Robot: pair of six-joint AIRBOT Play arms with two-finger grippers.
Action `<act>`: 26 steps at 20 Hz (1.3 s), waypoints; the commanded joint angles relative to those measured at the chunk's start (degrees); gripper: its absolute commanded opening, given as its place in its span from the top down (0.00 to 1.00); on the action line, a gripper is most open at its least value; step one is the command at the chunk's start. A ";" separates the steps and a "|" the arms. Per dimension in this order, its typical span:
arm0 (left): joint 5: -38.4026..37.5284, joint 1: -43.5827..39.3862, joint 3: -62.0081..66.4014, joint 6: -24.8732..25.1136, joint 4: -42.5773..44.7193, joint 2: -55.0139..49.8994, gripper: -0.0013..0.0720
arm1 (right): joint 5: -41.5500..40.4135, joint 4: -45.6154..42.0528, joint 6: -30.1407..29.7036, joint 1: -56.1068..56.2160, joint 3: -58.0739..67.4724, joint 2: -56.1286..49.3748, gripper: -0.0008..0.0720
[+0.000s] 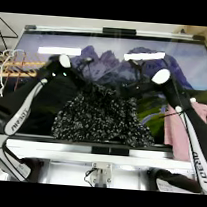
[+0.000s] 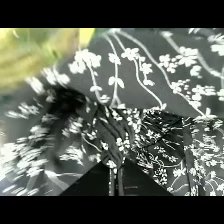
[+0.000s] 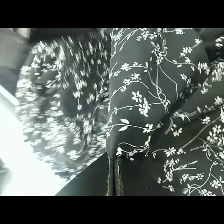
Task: Fold the shirts.
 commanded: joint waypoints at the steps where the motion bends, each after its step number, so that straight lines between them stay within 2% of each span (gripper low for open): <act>1: -3.85 2.71 7.34 1.07 0.90 5.92 0.91 | 9.38 6.51 -0.50 -4.66 5.46 0.79 0.90; 5: -11.50 5.66 10.56 0.90 1.05 18.67 0.91 | 17.42 14.03 1.62 -11.78 13.53 5.03 0.90; 7: -14.40 5.55 8.07 0.79 1.36 24.00 0.91 | 20.00 11.93 2.43 -12.41 13.88 8.26 0.90; 10: -13.29 4.57 -5.57 -0.70 1.38 31.82 0.91 | 24.13 1.03 5.09 -7.72 11.85 11.06 0.90; 13: -5.16 4.44 -30.08 -1.81 1.29 40.44 0.91 | 23.61 -7.39 5.44 -0.81 3.15 11.85 0.90; 15: 4.13 4.42 -46.14 -4.81 0.68 45.09 0.91 | 17.75 -10.60 6.03 2.69 -4.83 11.78 0.90; 17: 8.94 4.42 -55.82 -5.07 -2.84 46.73 0.91 | 7.87 -12.04 8.44 5.01 -11.37 11.52 0.90; 20: 15.45 4.42 -60.11 -5.16 -5.75 46.66 0.91 | -3.89 -14.19 11.89 8.09 -14.64 9.90 0.90; 23: 21.97 4.31 -60.19 -3.43 -8.72 46.66 0.91 | -7.04 -17.64 18.32 9.99 -14.62 7.61 0.86; 24: 22.73 4.31 -60.19 -3.41 -8.79 46.66 0.91 | -7.17 -19.82 20.37 10.12 -14.62 7.45 0.72; 25: 22.91 4.31 -60.19 -2.97 -8.79 46.66 0.91 | -6.82 -21.29 22.05 10.05 -14.62 7.45 0.45; 26: 22.86 4.31 -60.19 -2.54 -8.79 46.66 0.91 | -5.68 -23.56 23.43 10.08 -14.12 7.52 0.41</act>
